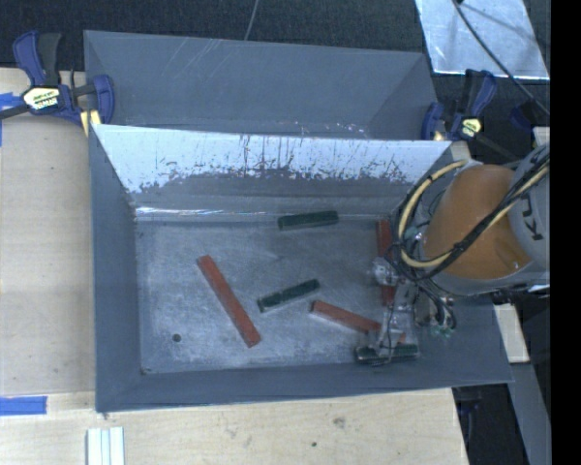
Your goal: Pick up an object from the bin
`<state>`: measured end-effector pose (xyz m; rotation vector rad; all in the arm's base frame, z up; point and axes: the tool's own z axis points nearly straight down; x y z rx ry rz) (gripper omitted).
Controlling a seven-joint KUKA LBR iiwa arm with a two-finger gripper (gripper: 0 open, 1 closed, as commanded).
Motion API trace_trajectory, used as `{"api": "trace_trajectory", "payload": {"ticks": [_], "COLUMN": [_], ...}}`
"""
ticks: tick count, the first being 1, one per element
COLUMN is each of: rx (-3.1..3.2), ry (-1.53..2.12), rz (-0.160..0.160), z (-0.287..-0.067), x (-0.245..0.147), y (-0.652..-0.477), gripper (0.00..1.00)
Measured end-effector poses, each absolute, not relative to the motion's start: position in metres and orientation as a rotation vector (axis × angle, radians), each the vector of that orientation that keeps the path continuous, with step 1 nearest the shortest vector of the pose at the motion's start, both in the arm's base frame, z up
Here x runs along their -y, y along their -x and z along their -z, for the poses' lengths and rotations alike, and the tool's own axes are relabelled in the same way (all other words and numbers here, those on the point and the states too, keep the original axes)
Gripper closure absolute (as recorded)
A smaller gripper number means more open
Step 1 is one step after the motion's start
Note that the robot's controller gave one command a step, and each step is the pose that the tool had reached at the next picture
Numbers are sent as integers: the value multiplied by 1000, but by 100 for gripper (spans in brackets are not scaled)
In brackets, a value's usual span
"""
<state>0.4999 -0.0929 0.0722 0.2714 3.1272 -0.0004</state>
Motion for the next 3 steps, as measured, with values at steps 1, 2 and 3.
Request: {"api": "trace_trajectory", "payload": {"ticks": [1, 2, 3], "rx": [-3058, -3058, -3040], "ry": [-701, -700, -746], "rz": [-2, -2, -7], "z": [-71, -71, -264], "x": [14, 14, -44], "y": [-493, -493, -554], "gripper": [100, 100, 100]}}
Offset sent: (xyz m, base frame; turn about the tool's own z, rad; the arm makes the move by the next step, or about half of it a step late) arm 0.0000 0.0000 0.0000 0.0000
